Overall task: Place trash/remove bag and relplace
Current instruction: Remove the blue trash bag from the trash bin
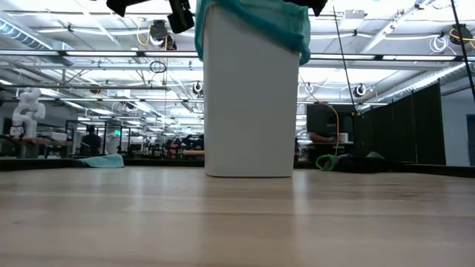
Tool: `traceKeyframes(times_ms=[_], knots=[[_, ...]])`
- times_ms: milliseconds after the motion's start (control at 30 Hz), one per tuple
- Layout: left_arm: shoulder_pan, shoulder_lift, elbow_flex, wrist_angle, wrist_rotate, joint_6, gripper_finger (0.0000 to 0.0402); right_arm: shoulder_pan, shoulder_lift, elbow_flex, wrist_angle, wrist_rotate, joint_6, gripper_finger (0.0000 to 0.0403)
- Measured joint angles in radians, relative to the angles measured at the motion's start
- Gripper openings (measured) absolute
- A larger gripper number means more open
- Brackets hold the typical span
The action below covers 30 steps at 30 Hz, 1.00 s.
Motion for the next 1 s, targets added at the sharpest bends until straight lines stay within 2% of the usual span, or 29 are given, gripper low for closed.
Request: traceKeyframes(times_ms=[200,567,733,900,1000], knots=[[-0.007,0.001,0.000,-0.124,0.020,0.006,0.0000,0.015,0.000,0.000,-0.020,0.000,-0.022,0.0086],[-0.006,0.000,0.000,-0.139,0.016,0.034,0.0000,0.015,0.000,0.000,-0.029,0.004,-0.028,0.0086],[0.015,-0.016,0.000,-0.211,-0.062,0.078,0.0000,0.032,0.000,0.000,-0.030,-0.004,-0.029,0.0086],[0.079,-0.067,0.000,-0.331,-0.220,0.143,0.0000,0.059,0.000,0.000,-0.039,-0.002,-0.030,0.0086],[0.116,-0.084,0.000,-0.315,-0.256,0.160,0.0000,0.061,0.000,0.000,-0.046,0.007,-0.032,0.0086]])
